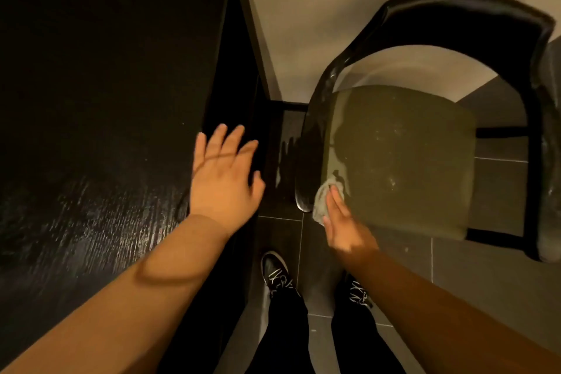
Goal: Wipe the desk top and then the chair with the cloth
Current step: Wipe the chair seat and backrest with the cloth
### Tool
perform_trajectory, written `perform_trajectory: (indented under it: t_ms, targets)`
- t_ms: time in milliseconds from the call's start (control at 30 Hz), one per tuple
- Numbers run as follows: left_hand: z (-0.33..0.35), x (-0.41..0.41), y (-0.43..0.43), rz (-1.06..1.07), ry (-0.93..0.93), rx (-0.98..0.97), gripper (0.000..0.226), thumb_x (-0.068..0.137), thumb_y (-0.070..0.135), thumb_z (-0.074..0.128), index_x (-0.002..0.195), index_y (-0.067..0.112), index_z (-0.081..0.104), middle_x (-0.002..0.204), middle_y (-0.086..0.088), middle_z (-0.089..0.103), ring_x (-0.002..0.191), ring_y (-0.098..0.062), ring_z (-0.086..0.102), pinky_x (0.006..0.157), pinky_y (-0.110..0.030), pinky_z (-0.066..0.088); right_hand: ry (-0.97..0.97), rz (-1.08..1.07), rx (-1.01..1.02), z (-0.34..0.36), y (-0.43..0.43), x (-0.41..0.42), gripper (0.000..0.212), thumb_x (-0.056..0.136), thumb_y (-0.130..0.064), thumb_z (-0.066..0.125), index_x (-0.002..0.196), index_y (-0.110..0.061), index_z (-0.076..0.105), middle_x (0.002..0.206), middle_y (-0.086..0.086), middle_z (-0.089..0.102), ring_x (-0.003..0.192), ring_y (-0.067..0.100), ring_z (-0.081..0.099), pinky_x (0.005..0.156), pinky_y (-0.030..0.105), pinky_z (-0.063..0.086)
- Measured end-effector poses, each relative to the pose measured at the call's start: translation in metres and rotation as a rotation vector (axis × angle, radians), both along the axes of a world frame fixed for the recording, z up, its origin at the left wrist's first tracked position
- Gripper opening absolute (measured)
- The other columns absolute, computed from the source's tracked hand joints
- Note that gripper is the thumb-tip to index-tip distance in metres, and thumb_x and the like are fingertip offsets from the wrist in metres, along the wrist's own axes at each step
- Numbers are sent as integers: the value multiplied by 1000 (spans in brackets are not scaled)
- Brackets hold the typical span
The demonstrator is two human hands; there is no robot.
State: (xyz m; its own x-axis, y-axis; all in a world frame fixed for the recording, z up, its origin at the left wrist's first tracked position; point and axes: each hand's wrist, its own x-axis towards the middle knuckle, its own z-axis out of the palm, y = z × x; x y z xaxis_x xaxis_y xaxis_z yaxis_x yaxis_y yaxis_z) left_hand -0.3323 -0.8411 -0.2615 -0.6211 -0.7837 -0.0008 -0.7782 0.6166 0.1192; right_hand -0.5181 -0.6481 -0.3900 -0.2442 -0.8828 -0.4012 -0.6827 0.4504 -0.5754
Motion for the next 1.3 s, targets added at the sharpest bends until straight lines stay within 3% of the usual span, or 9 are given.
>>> perform_trajectory:
  t_ms: [100,233,467,733,967,1067,1167,1233,1300]
  targets:
    - [-36,-38,27,-132,40,177,59,94,39,53,148,16,55,157,-11,48,153,-33,31,129,-50,16,-6,-139,11,-11,15,-20,60,107,-30,25,161,-7,17,170,5,8,153,23,26,117,19,23]
    - [-92,-65,44,-137,36,268,64,98,44,48,155,15,46,165,-10,38,156,-29,25,130,-46,15,2,-196,16,-49,7,-39,57,110,-30,28,163,-13,17,171,2,10,157,16,10,126,34,19]
    - [-134,-120,38,263,195,284,89,93,49,50,165,6,20,171,-17,19,158,-32,21,129,-50,18,85,97,156,-126,-9,-47,65,106,-22,43,163,-21,11,171,-7,-2,156,22,-16,128,40,10]
    - [-146,-131,40,339,100,227,90,94,53,43,166,9,13,159,-13,43,138,-30,46,112,-45,44,298,422,94,-173,-11,-61,71,108,-44,26,161,-15,-10,168,10,-19,151,35,-29,126,49,-8]
    - [-141,-133,40,339,95,269,97,90,57,46,166,14,6,154,-7,43,131,-25,51,98,-43,52,344,361,37,-162,-65,-92,78,98,-25,51,163,-8,10,170,14,7,156,38,-2,127,50,3]
    - [-140,-133,40,344,106,286,96,92,56,49,167,18,2,157,-5,39,131,-23,52,91,-40,55,150,152,113,-155,-101,-100,101,82,-13,65,163,-11,4,171,9,-6,156,30,-15,127,43,-8]
    - [-140,-132,41,352,92,285,96,95,55,52,167,20,-2,162,-3,33,137,-21,47,91,-35,52,38,251,77,-155,-114,-90,87,91,-36,54,164,-15,11,171,7,-2,154,29,-21,127,47,-6]
    - [-140,-132,42,356,94,277,96,95,55,52,167,21,-2,163,-3,32,139,-21,46,91,-35,51,146,413,-38,-149,-105,-81,80,92,-52,36,158,-7,31,166,16,25,154,41,-1,124,58,13]
    - [-139,-134,43,355,102,277,96,96,54,53,167,20,-1,164,-3,32,140,-22,45,91,-35,50,266,529,-167,-149,-82,-74,76,88,-44,51,151,-2,40,156,22,41,147,48,22,114,65,34]
